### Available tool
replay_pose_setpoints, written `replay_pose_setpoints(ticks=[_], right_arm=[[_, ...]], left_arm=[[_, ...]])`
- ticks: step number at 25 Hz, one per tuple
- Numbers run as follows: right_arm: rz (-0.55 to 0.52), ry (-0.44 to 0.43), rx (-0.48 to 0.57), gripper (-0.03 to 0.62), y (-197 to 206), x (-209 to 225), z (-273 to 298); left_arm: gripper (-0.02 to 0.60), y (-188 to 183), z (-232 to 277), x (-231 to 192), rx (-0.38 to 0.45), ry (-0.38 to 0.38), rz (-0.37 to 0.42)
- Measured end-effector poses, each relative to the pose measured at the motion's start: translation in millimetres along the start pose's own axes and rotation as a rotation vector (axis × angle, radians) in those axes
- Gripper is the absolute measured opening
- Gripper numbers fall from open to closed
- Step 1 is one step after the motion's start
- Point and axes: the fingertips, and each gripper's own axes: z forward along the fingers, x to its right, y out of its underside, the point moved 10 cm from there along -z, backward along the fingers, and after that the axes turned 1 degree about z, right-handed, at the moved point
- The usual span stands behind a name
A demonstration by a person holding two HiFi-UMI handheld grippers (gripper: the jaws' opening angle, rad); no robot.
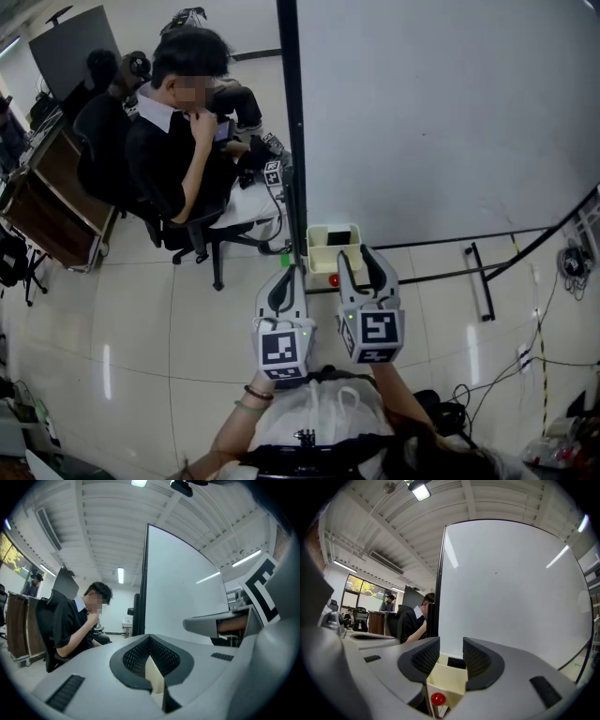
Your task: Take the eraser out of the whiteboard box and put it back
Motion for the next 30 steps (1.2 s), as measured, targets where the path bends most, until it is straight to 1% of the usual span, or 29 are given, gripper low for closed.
replay_pose_setpoints(ticks=[3, 5, 8, 13, 30], right_arm=[[0.002, -0.012, -0.071, 0.115, 17.7, -4.7, -1.4], [0.02, -0.026, -0.091, 0.114, 22.0, -5.6, -1.8], [0.052, -0.016, -0.099, 0.113, 25.7, -4.5, -4.3], [0.082, -0.015, -0.108, 0.109, 26.2, -6.6, -6.0], [0.071, -0.02, -0.119, 0.106, 21.0, -6.6, -6.7]], left_arm=[[0.002, 0.1, 2.1, 6.2, -0.001, 0.023, 0.003], [0.002, 0.0, 2.1, 9.9, -0.001, 0.039, 0.009], [0.002, 0.2, 0.8, 11.8, 0.0, 0.052, 0.009], [0.002, -0.7, -2.5, 8.3, 0.003, 0.046, 0.012], [0.002, -0.1, -5.9, 10.1, -0.004, 0.054, 0.009]])
